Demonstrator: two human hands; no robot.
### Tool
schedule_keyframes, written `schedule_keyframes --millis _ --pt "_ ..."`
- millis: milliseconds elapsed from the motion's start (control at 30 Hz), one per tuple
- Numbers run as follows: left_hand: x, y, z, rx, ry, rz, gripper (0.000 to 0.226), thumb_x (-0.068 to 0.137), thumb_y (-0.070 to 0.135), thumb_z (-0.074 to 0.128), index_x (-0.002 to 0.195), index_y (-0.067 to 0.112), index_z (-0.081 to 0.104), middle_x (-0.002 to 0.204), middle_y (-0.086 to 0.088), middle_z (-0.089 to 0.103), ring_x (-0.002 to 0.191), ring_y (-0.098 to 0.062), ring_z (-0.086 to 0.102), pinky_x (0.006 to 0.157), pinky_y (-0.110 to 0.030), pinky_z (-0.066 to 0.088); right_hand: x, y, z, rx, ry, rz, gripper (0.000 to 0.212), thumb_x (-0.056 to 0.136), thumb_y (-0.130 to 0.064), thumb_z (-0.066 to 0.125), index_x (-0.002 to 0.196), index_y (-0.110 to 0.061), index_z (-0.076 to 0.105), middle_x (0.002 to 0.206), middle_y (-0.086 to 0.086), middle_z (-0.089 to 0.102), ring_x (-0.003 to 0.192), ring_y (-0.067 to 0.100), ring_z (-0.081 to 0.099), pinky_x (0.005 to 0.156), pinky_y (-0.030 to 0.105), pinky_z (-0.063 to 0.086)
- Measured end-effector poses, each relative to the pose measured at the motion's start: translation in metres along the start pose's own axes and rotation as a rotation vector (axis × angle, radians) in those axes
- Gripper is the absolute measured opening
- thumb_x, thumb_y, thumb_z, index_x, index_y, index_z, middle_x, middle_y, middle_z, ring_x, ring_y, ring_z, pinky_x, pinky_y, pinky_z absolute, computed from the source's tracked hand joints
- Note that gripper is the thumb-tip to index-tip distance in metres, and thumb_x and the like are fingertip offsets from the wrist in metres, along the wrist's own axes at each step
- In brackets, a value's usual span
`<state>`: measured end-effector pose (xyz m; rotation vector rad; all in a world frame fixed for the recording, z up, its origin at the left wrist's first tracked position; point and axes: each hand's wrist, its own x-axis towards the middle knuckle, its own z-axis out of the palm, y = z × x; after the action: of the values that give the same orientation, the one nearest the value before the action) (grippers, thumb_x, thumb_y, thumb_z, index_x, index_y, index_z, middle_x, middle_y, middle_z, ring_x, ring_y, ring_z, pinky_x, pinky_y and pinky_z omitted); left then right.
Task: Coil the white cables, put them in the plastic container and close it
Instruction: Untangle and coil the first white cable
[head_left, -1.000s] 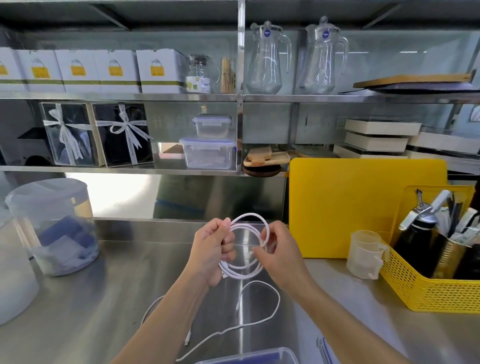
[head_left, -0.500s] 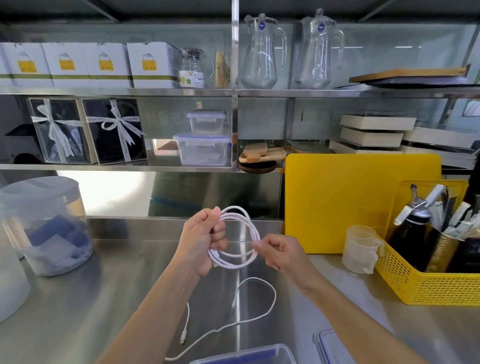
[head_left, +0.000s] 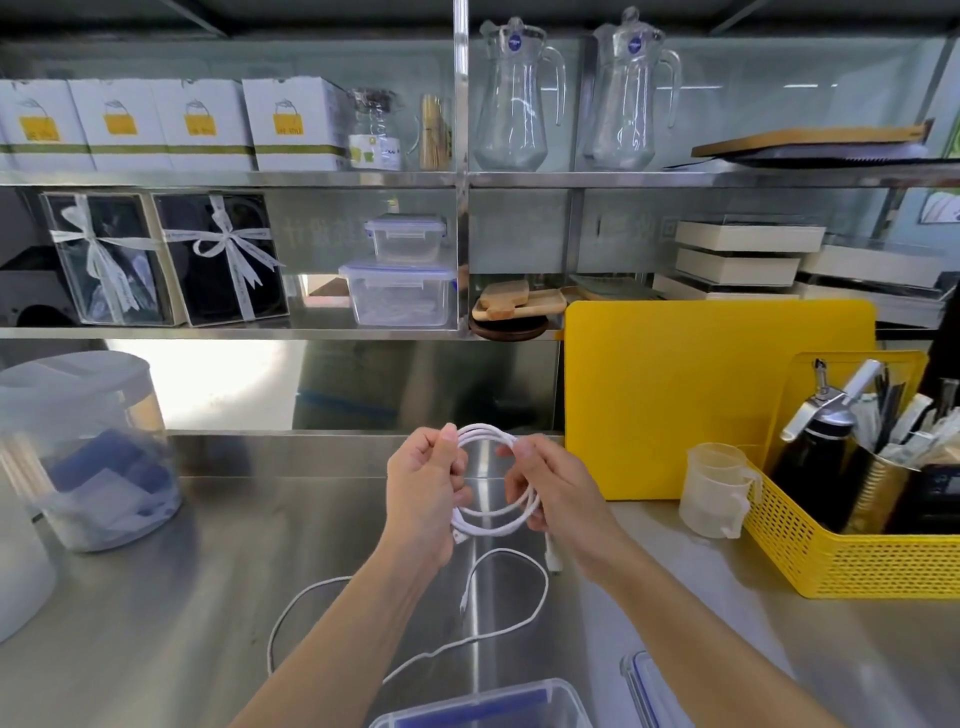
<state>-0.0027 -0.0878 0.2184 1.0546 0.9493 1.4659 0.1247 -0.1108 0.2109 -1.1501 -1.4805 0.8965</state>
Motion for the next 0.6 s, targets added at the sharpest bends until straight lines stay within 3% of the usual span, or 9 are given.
schedule_keyframes --millis 67,167,267,367,433,500,600 --pt "-0.004 0.005 0.0 0.037 -0.059 -0.038 0.028 0.096 0.016 0.045 0.073 0.005 0.055 0.054 -0.004 0.049 0.039 -0.009 0.042 0.043 -0.023 0.044 0.003 0.001 0.002 -0.039 0.11 -0.037 0.026 0.097 -0.025 0.039 0.081 -0.018 0.058 0.058 -0.003 0.051 0.045 0.003 0.042 0.043 0.013 0.032" --pt "-0.002 0.022 -0.014 0.101 -0.331 -0.251 0.026 0.096 0.015 0.044 0.085 0.001 0.063 0.067 -0.014 0.064 0.051 -0.018 0.063 0.057 -0.035 0.059 0.006 0.001 -0.014 0.003 0.066 -0.025 0.029 0.097 -0.017 0.04 0.076 -0.013 0.059 0.046 -0.007 0.045 0.036 0.003 0.035 0.035 0.013 0.027" --pt "0.003 0.036 -0.033 0.319 -0.576 -0.476 0.026 0.093 0.023 0.05 0.084 0.006 0.067 0.072 -0.011 0.07 0.06 -0.017 0.067 0.051 -0.025 0.054 0.007 0.001 -0.037 0.012 -0.049 0.019 0.028 0.097 -0.016 0.04 0.077 -0.007 0.059 0.044 -0.006 0.039 0.037 0.01 0.028 0.035 0.019 0.021" --pt "0.013 0.043 -0.046 0.429 -0.626 -0.487 0.026 0.089 0.018 0.054 0.071 0.004 0.066 0.052 -0.003 0.06 0.043 -0.007 0.05 0.04 -0.015 0.038 0.006 0.001 -0.05 -0.164 -0.15 0.041 0.028 0.096 -0.017 0.042 0.079 -0.006 0.062 0.05 -0.002 0.039 0.041 0.007 0.031 0.04 0.017 0.025" --pt "0.017 0.045 -0.048 0.439 -0.609 -0.45 0.029 0.091 0.016 0.052 0.068 0.005 0.065 0.051 -0.002 0.058 0.044 -0.007 0.048 0.043 -0.016 0.04 0.007 0.003 -0.049 -0.365 -0.211 0.053 0.028 0.096 -0.019 0.043 0.083 -0.003 0.062 0.057 0.003 0.043 0.051 0.013 0.038 0.049 0.024 0.033" --pt "0.015 0.044 -0.045 0.488 -0.643 -0.39 0.031 0.092 0.016 0.051 0.068 0.008 0.071 0.069 -0.001 0.067 0.065 -0.01 0.059 0.058 -0.02 0.047 0.008 0.008 -0.044 -0.464 -0.212 0.058 0.028 0.095 -0.022 0.044 0.086 -0.003 0.063 0.064 0.009 0.047 0.062 0.023 0.041 0.059 0.035 0.034" --pt "0.003 0.034 -0.038 0.572 -0.729 -0.348 0.02 0.085 0.02 0.06 0.074 0.018 0.078 0.097 0.007 0.072 0.102 -0.011 0.058 0.087 -0.027 0.043 0.008 0.01 -0.038 -0.494 -0.154 0.024 0.027 0.095 -0.022 0.044 0.085 -0.006 0.063 0.069 0.01 0.052 0.066 0.024 0.046 0.062 0.039 0.038"
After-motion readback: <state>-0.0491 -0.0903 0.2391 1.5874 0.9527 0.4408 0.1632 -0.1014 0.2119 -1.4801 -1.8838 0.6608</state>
